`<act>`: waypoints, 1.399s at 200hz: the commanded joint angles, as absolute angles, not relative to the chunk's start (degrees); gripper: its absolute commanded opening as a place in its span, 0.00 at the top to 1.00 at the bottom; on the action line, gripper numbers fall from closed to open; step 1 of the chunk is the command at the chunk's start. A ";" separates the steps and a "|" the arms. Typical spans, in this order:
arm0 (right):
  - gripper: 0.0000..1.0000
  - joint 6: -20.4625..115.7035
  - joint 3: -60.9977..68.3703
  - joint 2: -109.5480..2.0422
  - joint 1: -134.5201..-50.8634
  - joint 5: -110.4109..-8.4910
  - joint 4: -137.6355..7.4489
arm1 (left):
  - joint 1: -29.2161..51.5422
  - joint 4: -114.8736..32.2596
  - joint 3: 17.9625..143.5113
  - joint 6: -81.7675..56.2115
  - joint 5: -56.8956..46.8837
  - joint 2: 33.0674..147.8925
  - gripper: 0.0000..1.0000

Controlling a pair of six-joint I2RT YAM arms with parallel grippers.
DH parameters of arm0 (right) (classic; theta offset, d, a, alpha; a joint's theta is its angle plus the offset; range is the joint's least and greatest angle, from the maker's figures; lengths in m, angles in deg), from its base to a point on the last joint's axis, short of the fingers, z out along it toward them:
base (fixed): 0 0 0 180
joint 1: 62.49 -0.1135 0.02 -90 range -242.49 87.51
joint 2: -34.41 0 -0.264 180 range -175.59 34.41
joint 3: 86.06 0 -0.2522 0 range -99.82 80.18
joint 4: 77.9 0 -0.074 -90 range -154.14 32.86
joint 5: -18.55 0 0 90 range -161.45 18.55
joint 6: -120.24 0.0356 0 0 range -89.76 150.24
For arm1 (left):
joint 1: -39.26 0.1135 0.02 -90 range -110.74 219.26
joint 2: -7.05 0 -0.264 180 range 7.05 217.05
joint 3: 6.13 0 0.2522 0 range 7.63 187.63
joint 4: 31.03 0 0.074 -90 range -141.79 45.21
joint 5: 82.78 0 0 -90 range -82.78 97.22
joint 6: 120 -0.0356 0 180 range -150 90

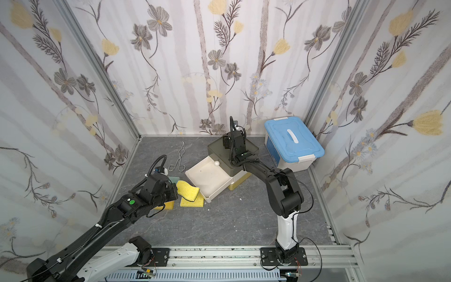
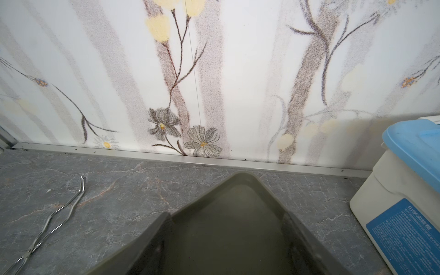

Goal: Take the sponge out of the drawer
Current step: Place the sponge at the center of the board.

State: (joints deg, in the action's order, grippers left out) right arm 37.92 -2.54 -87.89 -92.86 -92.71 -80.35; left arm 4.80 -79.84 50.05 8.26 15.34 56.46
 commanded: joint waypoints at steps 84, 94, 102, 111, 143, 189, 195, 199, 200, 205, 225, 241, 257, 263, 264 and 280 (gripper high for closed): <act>0.25 44.47 -1.91 -92.59 -93.02 -84.83 -52.43 | -0.89 -83.50 37.81 29.52 11.89 52.90 1.00; 0.25 44.55 -2.05 -92.68 -93.07 -84.74 -52.47 | -1.85 -82.63 37.10 30.35 11.29 53.34 1.00; 0.25 44.56 -2.09 -92.72 -93.04 -84.60 -52.52 | -2.36 -82.11 36.69 31.15 10.96 53.94 1.00; 0.25 44.64 -2.09 -92.81 -93.01 -84.37 -52.66 | -3.15 -81.51 36.18 31.98 11.34 54.52 1.00; 0.25 44.48 -2.12 -92.77 -93.07 -84.37 -52.63 | -4.80 -79.26 33.82 35.08 12.39 55.44 1.00; 0.25 43.88 -2.48 -93.24 -93.06 -83.97 -52.45 | -6.11 -77.91 29.83 39.79 13.32 53.88 1.00; 0.25 43.78 -2.56 -93.37 -93.08 -83.87 -52.34 | -6.56 -77.92 29.54 40.57 13.76 53.93 1.00; 0.25 43.69 -2.54 -93.41 -93.05 -83.82 -52.37 | -6.99 -77.83 29.37 40.96 14.02 54.05 1.00; 0.25 43.64 -2.53 -93.40 -93.06 -83.83 -52.32 | -7.11 -77.83 29.36 41.03 14.05 54.02 1.00; 0.25 43.53 -2.51 -93.47 -93.01 -83.77 -52.28 | -7.66 -77.79 29.33 41.55 14.40 54.20 1.00; 0.25 43.24 -2.46 -93.68 -93.00 -83.69 -52.34 | -9.86 -77.93 29.63 43.14 16.04 55.22 1.00; 0.25 43.06 -2.44 -93.69 -92.99 -83.30 -52.70 | -11.21 -77.74 30.17 43.73 17.31 56.99 1.00; 0.25 42.98 -2.45 -93.64 -92.99 -83.07 -52.93 | -12.01 -76.84 30.31 44.04 17.85 59.11 1.00; 0.25 42.98 -2.49 -93.60 -93.03 -83.11 -52.98 | -12.22 -76.43 30.22 44.36 17.98 59.77 1.00; 0.25 42.98 -2.47 -93.62 -93.01 -83.08 -52.98 | -12.32 -76.34 30.22 44.36 18.01 59.87 1.00; 0.25 42.89 -2.39 -93.56 -93.03 -83.18 -53.06 | -12.69 -75.48 30.21 44.99 18.59 60.91 1.00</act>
